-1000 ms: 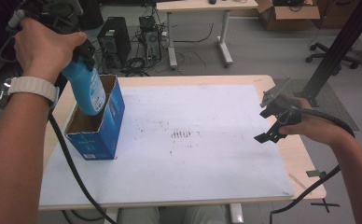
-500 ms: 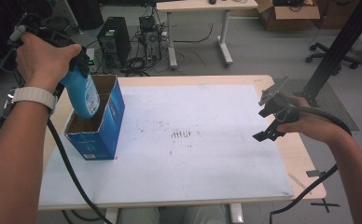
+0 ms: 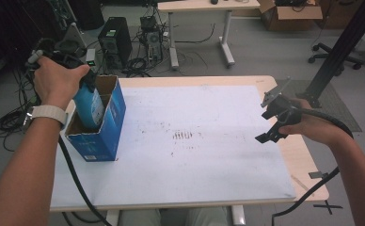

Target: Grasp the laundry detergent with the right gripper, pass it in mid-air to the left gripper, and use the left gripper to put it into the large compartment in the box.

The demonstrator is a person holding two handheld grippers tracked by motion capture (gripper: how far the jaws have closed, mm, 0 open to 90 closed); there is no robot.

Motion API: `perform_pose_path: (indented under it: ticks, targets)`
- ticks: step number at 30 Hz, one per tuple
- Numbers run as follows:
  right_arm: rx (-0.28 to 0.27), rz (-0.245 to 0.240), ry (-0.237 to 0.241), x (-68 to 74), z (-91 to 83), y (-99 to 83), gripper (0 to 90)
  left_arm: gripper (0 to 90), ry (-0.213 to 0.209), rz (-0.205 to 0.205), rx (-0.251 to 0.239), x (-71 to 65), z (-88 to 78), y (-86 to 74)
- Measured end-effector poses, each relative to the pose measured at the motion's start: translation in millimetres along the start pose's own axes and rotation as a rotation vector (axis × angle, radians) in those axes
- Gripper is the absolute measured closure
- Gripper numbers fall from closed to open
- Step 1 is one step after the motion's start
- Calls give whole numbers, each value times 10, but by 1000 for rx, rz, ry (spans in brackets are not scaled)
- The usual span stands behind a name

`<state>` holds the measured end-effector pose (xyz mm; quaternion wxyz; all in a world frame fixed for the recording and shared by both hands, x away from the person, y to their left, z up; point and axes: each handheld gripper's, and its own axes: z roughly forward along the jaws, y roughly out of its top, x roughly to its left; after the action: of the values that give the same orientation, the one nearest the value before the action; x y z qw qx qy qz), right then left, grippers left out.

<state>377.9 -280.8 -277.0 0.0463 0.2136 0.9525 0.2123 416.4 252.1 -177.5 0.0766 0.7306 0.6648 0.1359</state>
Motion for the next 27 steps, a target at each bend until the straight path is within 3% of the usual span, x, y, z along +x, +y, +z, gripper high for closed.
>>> perform_pose_path:
  ticks: [15,27]
  targets:
    - [5,12,-6,9,2,-27,56,377,-24,7,23,23,629,-175]
    - [5,15,-7,19,3,-37,56,377,-21,10,29,50,909,-265]
